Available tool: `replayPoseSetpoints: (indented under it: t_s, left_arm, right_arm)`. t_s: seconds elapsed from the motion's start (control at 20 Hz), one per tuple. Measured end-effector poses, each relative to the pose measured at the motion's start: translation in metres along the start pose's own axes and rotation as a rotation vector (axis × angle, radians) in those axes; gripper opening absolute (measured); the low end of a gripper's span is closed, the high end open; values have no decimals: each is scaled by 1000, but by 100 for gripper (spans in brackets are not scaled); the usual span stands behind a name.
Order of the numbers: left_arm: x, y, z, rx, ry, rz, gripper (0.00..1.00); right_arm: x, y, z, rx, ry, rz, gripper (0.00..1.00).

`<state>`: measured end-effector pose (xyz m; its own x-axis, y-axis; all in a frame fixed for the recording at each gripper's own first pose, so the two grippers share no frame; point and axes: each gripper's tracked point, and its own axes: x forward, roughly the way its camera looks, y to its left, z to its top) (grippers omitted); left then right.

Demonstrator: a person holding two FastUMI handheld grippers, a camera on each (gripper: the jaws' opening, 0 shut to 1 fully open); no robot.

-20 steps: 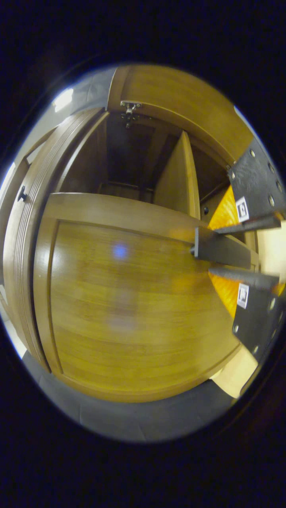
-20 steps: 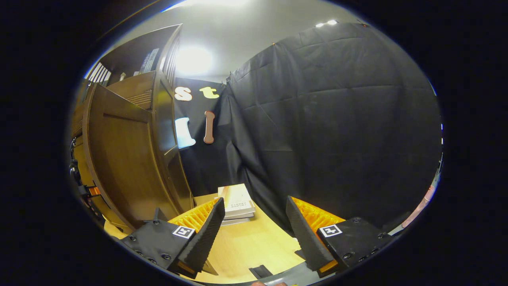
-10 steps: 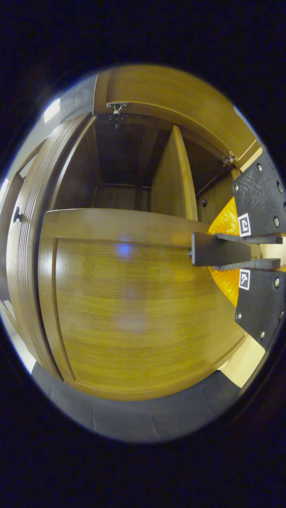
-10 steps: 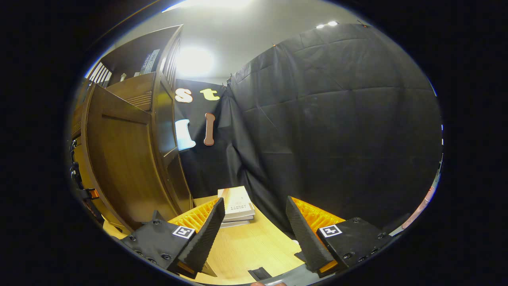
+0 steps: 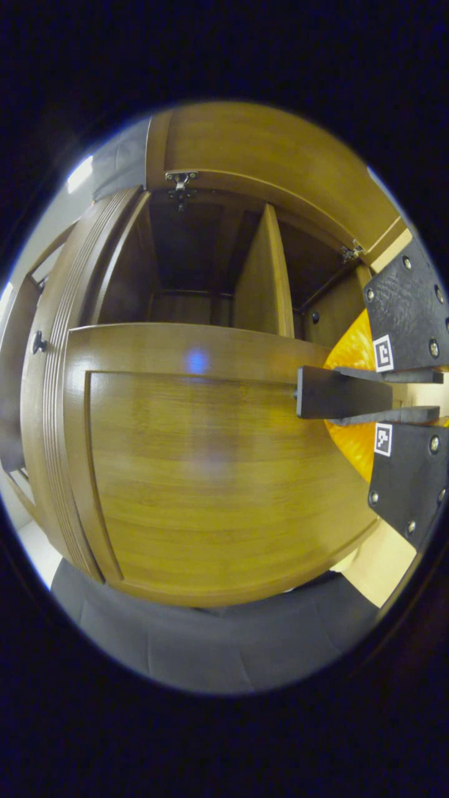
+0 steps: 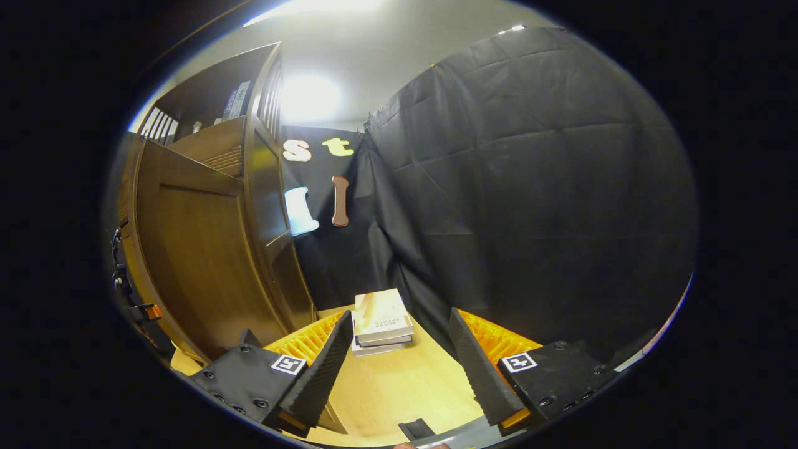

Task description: Open the right door of the double-door shoe cabinet with the right hand, and open the left door with the left hand.

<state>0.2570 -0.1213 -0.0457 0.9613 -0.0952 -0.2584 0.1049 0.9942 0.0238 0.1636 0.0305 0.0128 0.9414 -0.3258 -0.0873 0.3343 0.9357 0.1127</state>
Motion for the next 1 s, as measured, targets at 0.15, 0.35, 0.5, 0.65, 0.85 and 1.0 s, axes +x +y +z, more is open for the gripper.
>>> replayPoseSetpoints:
  t_s: [0.15, 0.35, 0.5, 0.65, 0.85, 1.0]
  left_arm:
    - [2, 3, 1, -3, -7, 32, 16]
    - [3, 7, 1, -8, -21, 81, 17]
    - [6, 9, 4, -7, -32, 108, 17]
    - [3, 8, 4, -10, -24, 95, 14]
    - [3, 6, 6, 5, -30, 71, 17]
    - [2, 6, 7, 12, -31, 59, 17]
  right_arm:
    - [2, 3, -3, -18, 6, 53, 98]
    - [3, 5, -8, -23, 22, 131, 98]
    - [1, 4, -16, -23, 31, 167, 98]
    - [-7, 4, -23, 8, 40, 160, 98]
    - [-21, 18, -33, 53, 56, 164, 98]
    - [-33, 28, -33, 56, 41, 160, 98]
